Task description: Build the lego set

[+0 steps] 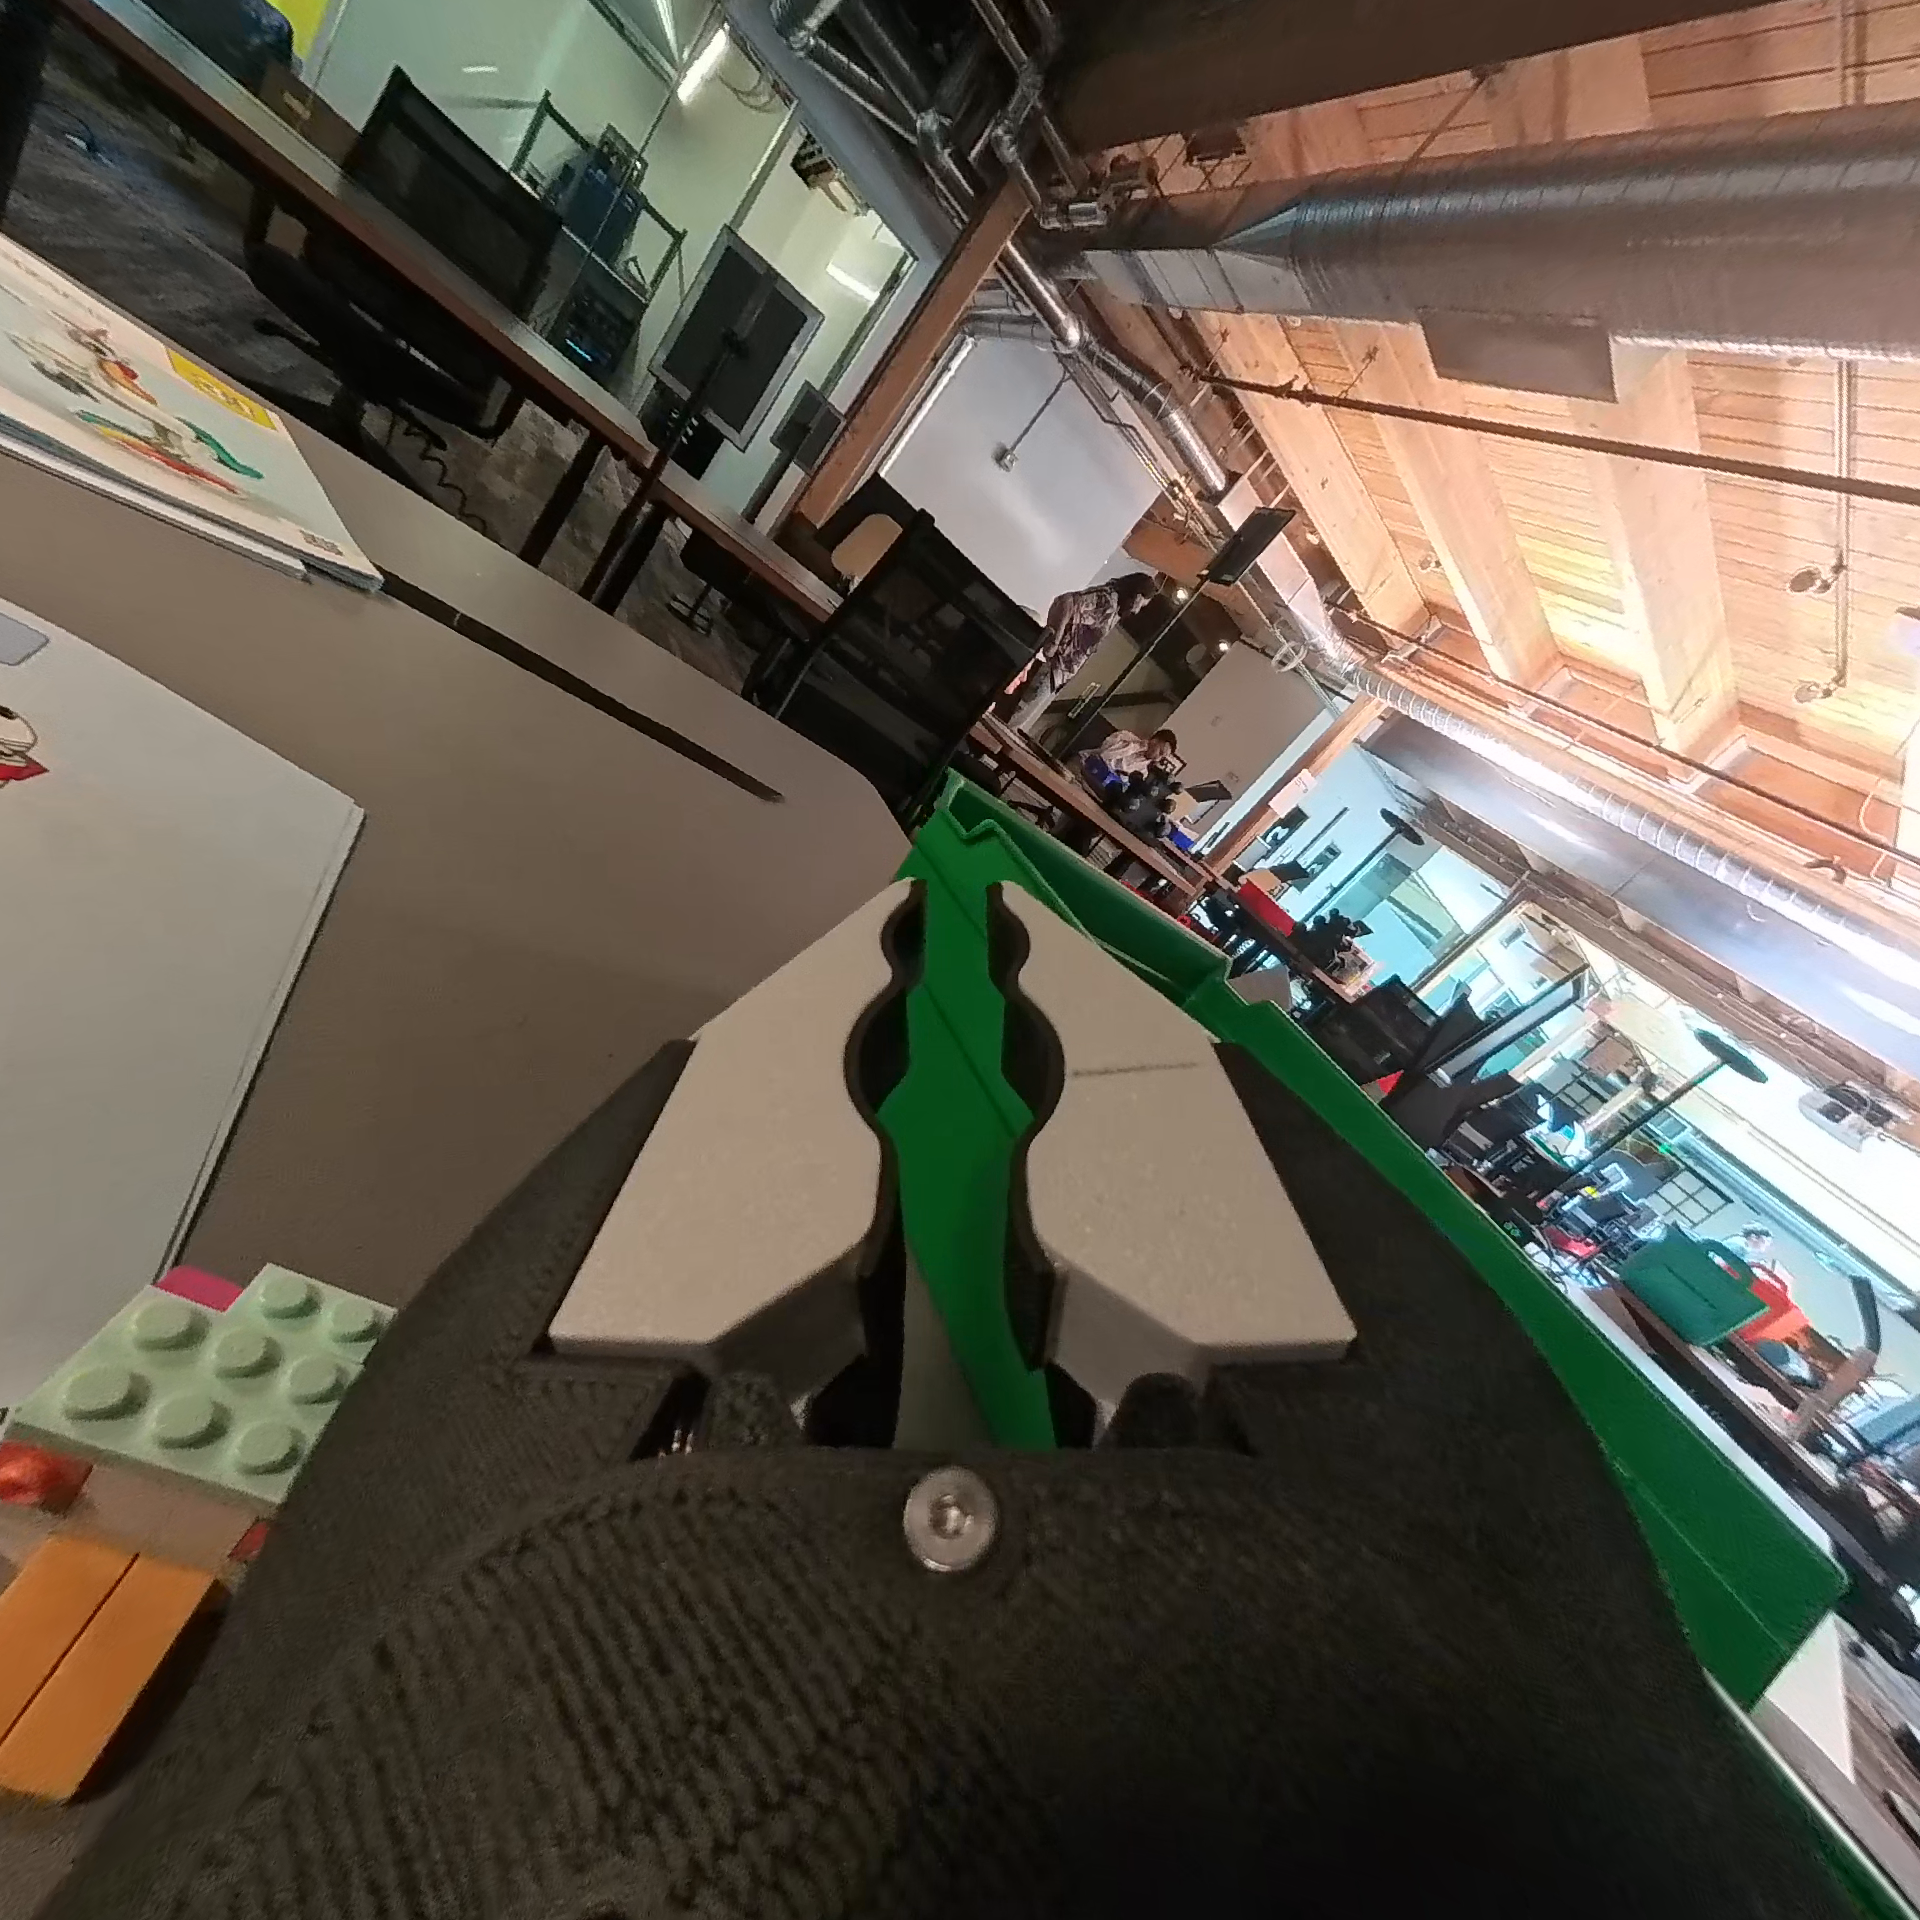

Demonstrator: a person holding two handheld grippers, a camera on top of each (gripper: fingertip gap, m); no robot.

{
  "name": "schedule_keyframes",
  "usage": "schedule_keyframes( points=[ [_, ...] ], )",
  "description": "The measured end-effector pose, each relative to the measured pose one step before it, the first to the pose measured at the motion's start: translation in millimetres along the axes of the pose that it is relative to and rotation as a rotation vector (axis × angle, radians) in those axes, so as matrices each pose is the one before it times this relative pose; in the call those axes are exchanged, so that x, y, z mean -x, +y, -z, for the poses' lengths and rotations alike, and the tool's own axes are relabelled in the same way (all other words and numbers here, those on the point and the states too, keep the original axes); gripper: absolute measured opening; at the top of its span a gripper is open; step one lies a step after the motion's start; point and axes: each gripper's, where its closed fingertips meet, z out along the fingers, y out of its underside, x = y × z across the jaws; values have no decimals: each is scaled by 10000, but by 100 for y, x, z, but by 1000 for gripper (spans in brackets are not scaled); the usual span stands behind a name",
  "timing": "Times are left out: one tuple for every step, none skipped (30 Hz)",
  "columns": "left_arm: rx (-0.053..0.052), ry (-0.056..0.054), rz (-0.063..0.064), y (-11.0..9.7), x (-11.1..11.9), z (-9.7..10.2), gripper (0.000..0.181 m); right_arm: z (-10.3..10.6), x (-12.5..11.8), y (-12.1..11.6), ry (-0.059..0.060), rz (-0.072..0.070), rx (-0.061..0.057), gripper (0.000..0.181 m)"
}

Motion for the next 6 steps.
schedule_keyframes(
  points=[
    [-44, 58, 59, -8, 30, -55, 76, -17, 51, 52, -17, 32, 33, 9],
    [-129, 115, 65, -146, -72, -34, 76, -25, 88, 72, -37, 39, 53, 9],
    [-243, 206, 89, -314, -196, -51, 76, -40, 132, 114, -54, 59, 72, 9],
    [-335, 307, 160, -455, -336, -74, 76, -48, 149, 92, -57, 81, 65, 9],
    [-362, 339, 274, -501, -364, -106, 75, -47, 142, 53, -53, 84, 41, 9],
    [-312, 273, 351, -420, -240, -113, 74, -31, 110, 27, -37, 76, 18, 9]
  ],
)
